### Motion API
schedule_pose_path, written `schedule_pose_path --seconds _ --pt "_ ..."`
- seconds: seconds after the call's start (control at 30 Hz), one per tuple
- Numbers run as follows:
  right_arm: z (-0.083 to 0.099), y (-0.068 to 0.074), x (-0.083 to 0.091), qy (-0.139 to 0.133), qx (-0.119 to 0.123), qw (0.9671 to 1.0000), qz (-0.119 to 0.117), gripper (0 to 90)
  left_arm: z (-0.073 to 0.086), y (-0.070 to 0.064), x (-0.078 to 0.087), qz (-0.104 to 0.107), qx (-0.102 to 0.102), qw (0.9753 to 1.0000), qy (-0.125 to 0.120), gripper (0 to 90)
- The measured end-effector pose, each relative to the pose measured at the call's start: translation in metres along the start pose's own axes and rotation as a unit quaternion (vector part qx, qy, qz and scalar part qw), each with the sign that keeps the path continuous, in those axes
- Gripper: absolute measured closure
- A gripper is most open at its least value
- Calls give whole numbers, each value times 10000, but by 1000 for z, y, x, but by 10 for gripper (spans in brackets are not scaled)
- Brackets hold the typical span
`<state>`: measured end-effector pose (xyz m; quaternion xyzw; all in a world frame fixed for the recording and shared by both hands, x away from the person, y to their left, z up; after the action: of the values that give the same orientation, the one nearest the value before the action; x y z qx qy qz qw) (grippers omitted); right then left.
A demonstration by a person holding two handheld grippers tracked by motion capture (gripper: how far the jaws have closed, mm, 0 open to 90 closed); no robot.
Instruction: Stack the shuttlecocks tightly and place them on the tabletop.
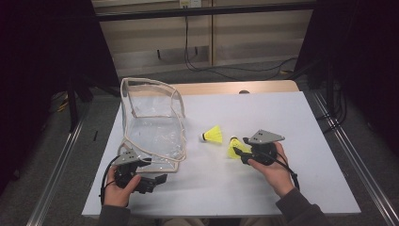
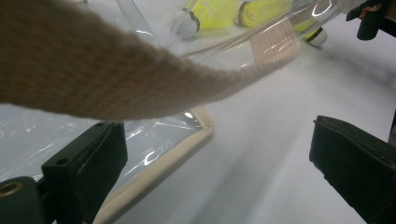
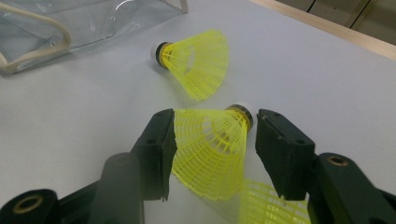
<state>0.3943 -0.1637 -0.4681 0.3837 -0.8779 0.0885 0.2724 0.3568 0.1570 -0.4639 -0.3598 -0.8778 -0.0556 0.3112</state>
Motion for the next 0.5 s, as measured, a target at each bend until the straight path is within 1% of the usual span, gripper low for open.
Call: schedule_pose_path --seconds 0.1,0.2,0.27,0.37,0.5 --pt "0 0 0 -19 18 10000 28 499 0 0 0 6 4 10000 3 42" --pt "-3 3 2 -110 2 9999 -9 500 -1 1 1 0 21 10000 -38 42" --pt "-5 8 4 -159 24 9998 -91 518 0 1 1 -12 12 10000 -20 42" --pt "-6 17 5 -213 50 9994 -261 516 0 0 0 -10 -9 10000 2 42" --pt "-4 29 3 -132 111 9987 -472 554 0 -1 -1 35 6 10000 -1 42"
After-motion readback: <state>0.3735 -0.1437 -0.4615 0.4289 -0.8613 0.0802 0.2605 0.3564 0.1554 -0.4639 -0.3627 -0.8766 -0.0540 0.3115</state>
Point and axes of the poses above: each handheld gripper's, and its own axes: x roughly backward along the jaws, z roughly out of its underside, y roughly to its left, the point moved 8 cm from there along -x, roughly forward along the jaws, and after that the axes turned 12 degrees about -z, right-handed, at the moved point
